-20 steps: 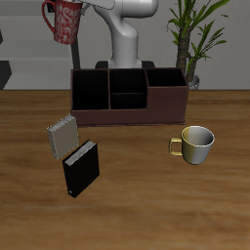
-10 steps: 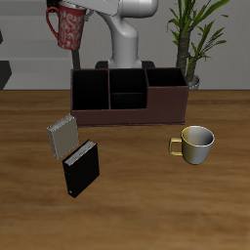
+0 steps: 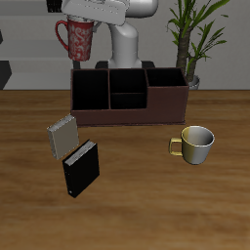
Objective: Place the red mug into the back desk caddy's left compartment
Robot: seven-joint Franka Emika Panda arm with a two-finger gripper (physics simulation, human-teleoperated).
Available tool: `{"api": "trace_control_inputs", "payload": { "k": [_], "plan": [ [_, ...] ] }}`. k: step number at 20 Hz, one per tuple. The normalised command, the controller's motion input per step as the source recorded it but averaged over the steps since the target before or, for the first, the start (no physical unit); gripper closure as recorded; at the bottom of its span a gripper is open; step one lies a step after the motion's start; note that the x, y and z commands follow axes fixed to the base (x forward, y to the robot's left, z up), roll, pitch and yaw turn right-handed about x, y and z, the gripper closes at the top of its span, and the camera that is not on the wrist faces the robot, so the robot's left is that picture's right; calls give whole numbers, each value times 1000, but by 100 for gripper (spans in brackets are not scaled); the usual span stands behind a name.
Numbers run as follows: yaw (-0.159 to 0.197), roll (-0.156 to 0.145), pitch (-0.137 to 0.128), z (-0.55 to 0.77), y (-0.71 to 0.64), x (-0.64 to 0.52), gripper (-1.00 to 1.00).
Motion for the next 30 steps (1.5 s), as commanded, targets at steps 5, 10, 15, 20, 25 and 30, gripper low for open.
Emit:
{"api": "trace_control_inputs", "payload": {
  "k": [5, 10, 15, 20, 25, 30],
  "plan": [
    [-12, 26, 16, -161, 115, 89, 100],
    [-19, 36, 18, -200, 196, 173, 100],
    [-24, 13, 0, -116, 99, 85, 100],
    [-38, 10, 9, -125, 41, 67, 100],
    [-26, -9, -4, -97, 3, 13, 100],
    [-43, -17, -25, -174, 60, -27, 100]
  ]
}}
